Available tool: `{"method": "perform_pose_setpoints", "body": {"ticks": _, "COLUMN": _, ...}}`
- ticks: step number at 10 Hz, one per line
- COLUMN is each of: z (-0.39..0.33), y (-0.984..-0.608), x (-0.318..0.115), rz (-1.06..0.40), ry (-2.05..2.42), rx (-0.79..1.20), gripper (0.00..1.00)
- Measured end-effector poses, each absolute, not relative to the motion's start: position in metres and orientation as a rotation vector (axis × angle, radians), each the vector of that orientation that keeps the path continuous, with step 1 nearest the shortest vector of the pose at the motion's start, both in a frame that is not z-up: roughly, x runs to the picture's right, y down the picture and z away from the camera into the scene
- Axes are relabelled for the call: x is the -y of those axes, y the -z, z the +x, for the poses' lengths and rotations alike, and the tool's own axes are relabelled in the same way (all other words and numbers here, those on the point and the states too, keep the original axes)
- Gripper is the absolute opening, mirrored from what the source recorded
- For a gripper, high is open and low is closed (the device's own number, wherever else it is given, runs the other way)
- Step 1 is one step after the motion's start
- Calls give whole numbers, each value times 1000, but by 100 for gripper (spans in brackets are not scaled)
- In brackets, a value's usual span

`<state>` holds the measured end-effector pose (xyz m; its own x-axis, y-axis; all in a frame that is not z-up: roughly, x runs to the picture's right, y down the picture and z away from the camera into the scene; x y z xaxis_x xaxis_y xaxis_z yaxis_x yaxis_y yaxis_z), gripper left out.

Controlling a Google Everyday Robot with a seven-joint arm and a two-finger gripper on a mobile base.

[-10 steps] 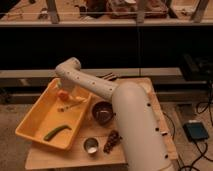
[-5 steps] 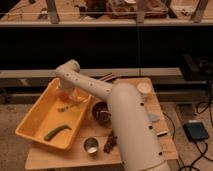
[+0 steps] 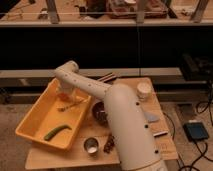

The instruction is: Place apple in metal cup

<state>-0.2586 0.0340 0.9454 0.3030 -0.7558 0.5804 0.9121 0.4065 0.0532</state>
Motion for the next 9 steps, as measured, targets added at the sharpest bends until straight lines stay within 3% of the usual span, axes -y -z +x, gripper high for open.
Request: {"method": "perform_pose_setpoints", "body": {"ticks": 9, "z": -255, "y": -946, "x": -32, "rz": -297, "ry": 1143, "rx": 583, "gripper": 59}}
